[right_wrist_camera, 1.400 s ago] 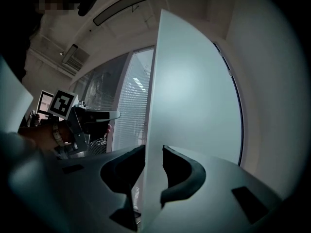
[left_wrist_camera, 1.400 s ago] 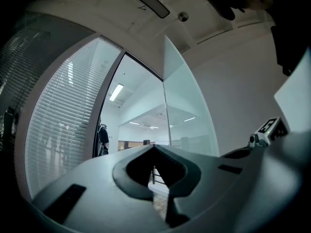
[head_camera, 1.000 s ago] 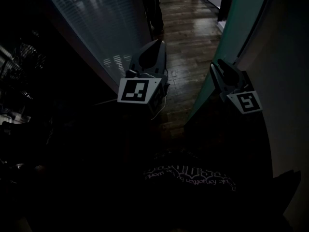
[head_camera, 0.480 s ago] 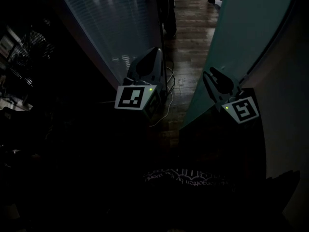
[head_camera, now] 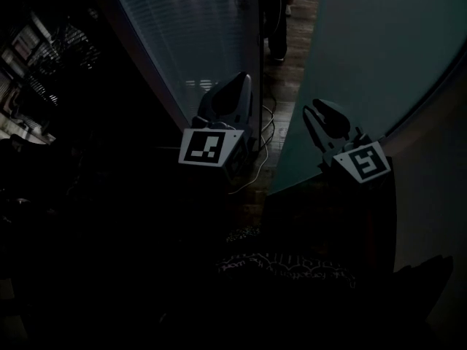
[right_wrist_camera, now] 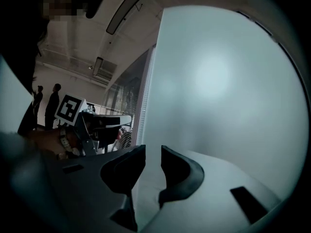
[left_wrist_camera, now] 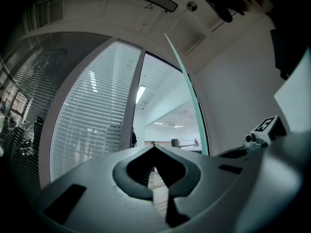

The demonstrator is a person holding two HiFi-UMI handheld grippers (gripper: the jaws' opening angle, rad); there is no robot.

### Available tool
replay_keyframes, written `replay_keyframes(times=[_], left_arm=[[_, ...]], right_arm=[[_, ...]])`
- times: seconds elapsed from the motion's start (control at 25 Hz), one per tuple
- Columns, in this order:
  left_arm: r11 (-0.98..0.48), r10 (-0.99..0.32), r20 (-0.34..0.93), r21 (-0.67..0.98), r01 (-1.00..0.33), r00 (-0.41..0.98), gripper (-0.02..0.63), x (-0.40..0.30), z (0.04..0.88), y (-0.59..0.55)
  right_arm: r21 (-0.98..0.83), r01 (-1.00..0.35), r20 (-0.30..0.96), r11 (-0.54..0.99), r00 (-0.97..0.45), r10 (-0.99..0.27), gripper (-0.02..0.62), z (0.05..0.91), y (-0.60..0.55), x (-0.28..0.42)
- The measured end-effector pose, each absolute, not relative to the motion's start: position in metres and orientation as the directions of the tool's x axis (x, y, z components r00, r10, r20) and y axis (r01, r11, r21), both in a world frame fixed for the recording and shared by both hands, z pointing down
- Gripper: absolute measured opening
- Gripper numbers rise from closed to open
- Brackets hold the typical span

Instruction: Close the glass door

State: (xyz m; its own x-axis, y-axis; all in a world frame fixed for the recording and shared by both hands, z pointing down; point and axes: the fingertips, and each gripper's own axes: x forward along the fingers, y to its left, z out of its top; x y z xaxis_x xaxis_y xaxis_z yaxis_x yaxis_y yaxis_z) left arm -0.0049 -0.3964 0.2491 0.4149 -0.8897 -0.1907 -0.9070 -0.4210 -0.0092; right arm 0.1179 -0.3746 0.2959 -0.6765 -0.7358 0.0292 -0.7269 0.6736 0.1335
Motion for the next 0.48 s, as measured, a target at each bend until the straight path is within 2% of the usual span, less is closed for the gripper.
replay_keyframes(times=[0.16, 0.48], left_arm=[[-0.390, -0.903, -0.193, -0.006, -0.921, 0.384, 0.002, -0.012, 0.272, -0.408], [-0.398, -0.901, -0.183, -0.009, -0.917, 0.393, 0.002, -0.044, 0.242, -0.460]], right_arm=[[0.145, -0.734, 0.021, 0.664, -0.668, -0.744, 0.097, 0.320, -0.392, 0.114], [0.157, -0.740, 0.034, 0.654, -0.658, -0.752, 0.097, 0.289, -0.441, 0.085]])
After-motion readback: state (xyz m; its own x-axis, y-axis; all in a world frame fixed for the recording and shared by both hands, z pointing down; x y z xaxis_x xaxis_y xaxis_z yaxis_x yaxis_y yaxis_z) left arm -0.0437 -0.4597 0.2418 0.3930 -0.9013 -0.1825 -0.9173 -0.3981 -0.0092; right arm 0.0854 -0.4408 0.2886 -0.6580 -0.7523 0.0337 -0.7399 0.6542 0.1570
